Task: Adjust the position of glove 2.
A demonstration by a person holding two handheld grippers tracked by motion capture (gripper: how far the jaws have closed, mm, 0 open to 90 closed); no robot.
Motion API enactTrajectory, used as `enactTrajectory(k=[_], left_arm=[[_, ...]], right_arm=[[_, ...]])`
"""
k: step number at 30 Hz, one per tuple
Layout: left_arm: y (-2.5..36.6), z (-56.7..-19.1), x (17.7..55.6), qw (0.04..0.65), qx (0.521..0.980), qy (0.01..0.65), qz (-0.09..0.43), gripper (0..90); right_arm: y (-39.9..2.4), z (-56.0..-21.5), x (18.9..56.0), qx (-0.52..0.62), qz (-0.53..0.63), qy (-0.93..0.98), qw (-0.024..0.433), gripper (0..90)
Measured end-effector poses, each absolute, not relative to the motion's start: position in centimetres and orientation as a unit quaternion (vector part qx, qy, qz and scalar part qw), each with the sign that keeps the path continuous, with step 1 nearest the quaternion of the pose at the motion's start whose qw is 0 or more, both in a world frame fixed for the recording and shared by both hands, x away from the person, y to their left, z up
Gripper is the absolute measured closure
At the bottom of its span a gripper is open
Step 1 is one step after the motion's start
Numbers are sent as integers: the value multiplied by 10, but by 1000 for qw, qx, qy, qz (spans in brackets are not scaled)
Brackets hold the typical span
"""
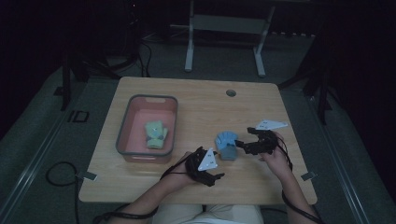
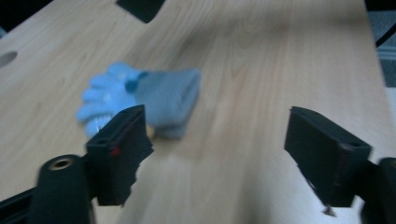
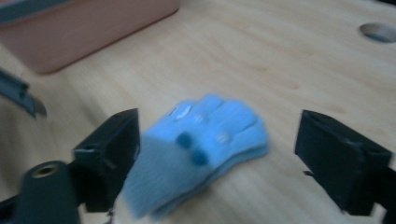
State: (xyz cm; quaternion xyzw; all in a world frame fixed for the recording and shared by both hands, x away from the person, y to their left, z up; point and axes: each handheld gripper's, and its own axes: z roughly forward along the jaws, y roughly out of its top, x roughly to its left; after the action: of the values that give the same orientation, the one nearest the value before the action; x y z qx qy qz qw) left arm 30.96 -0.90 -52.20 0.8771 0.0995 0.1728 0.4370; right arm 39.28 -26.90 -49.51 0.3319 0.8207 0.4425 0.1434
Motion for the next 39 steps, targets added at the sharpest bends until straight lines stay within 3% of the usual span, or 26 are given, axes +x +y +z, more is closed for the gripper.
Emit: enactTrajectory(k=[2,4,7,9,11,15,17,19,29,33,39], left_arm=[[-18,-521,318,439,878,79,172,289],[-28,-521,324,430,883,62,175,327],[-37,-523,329,413,890,41,188,352],[-51,-531,343,379,903,13,199,365],[-55,-535,350,372,908,9,194,367],[-59,-540,358,361,914,6,187,400],[-62,-545,364,348,919,2,185,427],[-63,-547,367,339,922,3,184,470],[-60,-550,374,342,921,3,188,681],[-59,-549,376,343,922,4,180,714],[-56,-548,381,347,925,10,157,731]], right_arm=[[-270,-492,398,360,430,819,118,178],[-267,-491,400,368,429,818,104,106],[-264,-491,402,374,427,816,107,114],[-258,-491,409,373,421,816,132,405],[-256,-492,415,378,415,817,134,523],[-252,-500,426,402,398,815,121,515],[-247,-512,434,428,379,813,111,413],[-245,-519,437,438,368,813,111,379],[-234,-541,431,446,329,825,106,364],[-232,-544,426,456,336,818,102,422],[-226,-544,425,438,341,827,87,605]])
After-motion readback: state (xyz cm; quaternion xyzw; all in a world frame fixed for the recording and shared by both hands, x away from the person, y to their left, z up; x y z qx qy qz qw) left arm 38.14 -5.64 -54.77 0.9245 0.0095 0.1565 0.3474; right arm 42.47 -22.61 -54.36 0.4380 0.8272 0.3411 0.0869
